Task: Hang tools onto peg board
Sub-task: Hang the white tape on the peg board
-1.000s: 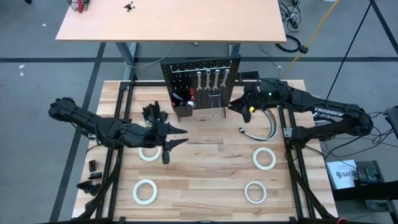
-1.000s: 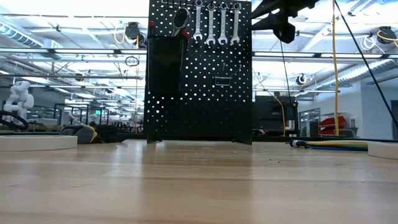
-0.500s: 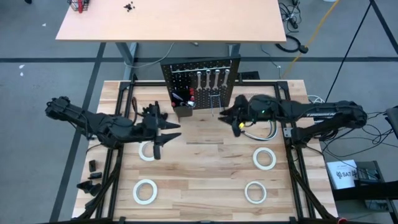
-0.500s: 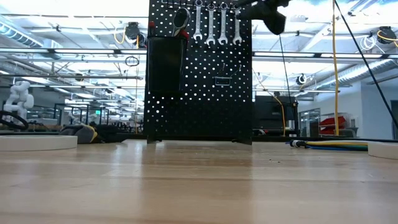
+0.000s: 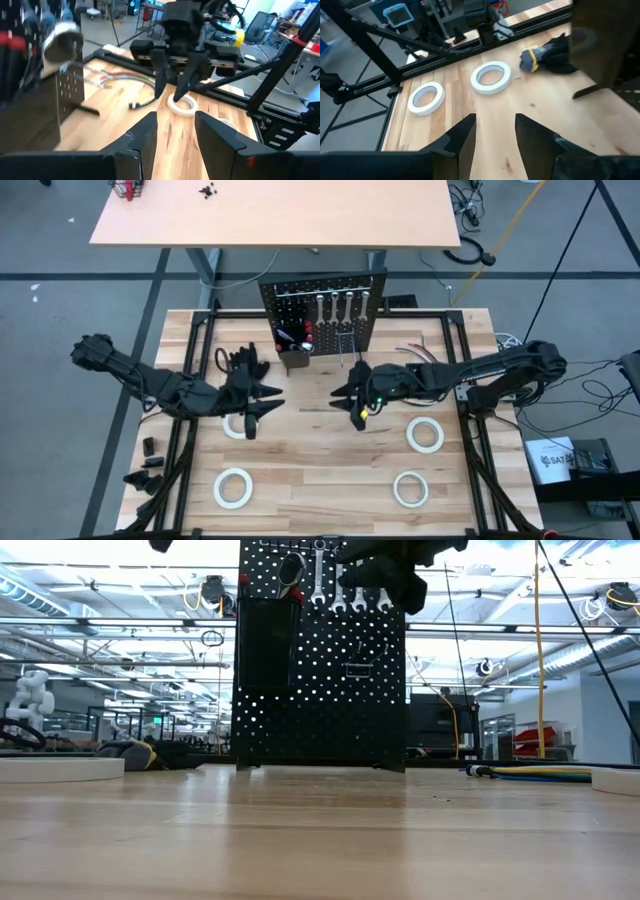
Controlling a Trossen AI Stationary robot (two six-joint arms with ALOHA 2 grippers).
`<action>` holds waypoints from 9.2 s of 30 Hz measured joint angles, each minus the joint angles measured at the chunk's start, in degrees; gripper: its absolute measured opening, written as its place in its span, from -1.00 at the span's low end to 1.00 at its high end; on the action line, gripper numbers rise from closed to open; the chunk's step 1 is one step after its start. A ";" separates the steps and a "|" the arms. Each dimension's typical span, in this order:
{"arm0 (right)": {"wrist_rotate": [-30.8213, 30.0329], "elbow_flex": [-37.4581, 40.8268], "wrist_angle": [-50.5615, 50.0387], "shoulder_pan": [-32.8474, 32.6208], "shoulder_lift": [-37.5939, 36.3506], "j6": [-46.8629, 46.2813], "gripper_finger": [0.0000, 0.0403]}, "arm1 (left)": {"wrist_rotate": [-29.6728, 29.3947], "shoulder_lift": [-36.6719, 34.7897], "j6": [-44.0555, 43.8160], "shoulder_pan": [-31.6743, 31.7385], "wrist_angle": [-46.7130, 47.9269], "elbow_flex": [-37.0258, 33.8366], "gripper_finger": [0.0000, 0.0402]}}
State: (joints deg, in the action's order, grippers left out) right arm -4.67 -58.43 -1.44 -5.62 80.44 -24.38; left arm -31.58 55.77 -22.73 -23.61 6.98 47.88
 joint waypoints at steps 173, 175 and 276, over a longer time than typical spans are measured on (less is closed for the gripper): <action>5.02 0.07 27.89 -8.92 0.62 33.42 -0.34 | 54.83 5.75 -12.87 4.11 -33.51 -7.67 -0.72; 4.74 0.07 29.07 -8.84 0.62 33.96 -0.34 | 55.16 6.04 -12.87 4.14 -33.59 -7.67 -0.72; 18.15 0.02 40.86 -11.39 3.85 6.84 -0.66 | 73.76 21.55 -26.42 13.20 -56.72 -0.52 0.01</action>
State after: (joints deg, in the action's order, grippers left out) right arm 13.48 -58.41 39.42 -17.02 84.29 -17.55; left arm 42.18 77.32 -49.15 -10.41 -49.74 47.35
